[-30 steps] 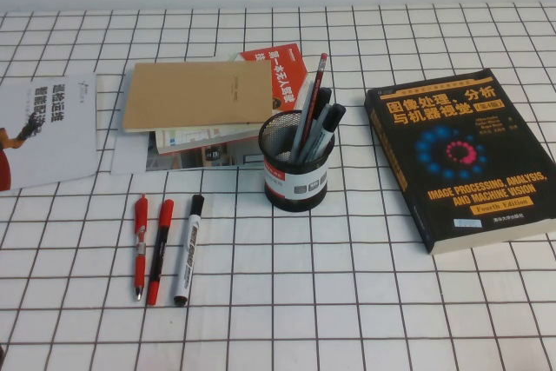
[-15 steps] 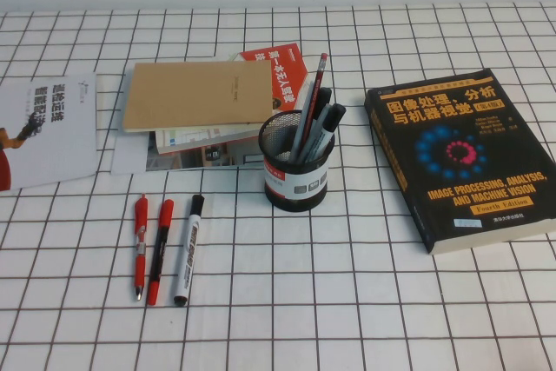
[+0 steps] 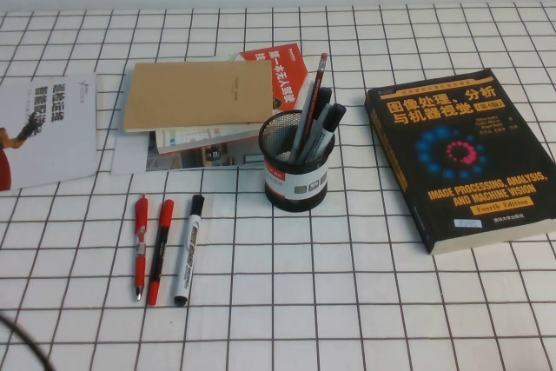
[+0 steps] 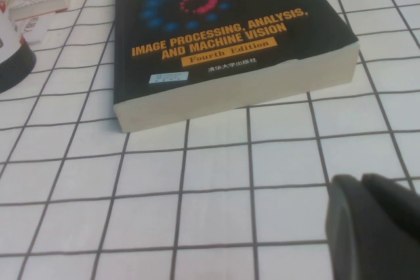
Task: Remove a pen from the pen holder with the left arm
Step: 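Take a marker out of the pen holder and lay it on the table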
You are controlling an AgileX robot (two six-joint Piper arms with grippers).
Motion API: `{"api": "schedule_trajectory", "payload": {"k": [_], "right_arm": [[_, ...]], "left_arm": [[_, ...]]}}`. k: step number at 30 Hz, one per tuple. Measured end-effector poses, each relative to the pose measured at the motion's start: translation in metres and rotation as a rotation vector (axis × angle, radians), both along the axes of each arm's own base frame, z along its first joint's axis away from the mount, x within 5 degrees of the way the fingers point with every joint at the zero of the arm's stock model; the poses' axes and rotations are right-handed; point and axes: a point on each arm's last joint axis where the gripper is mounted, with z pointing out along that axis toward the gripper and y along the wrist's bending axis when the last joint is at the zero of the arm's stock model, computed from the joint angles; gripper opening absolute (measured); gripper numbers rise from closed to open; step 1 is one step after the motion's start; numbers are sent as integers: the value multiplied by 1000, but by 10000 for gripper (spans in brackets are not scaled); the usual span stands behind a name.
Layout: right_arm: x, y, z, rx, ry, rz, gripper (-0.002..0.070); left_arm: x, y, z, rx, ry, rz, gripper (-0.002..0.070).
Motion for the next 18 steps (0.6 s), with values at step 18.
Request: {"api": "schedule_trajectory", "payload": {"k": [18], "right_arm": [[0, 0, 0, 0, 0, 0, -16]], "left_arm": [[177, -81, 23, 453, 63, -540, -2]]}}
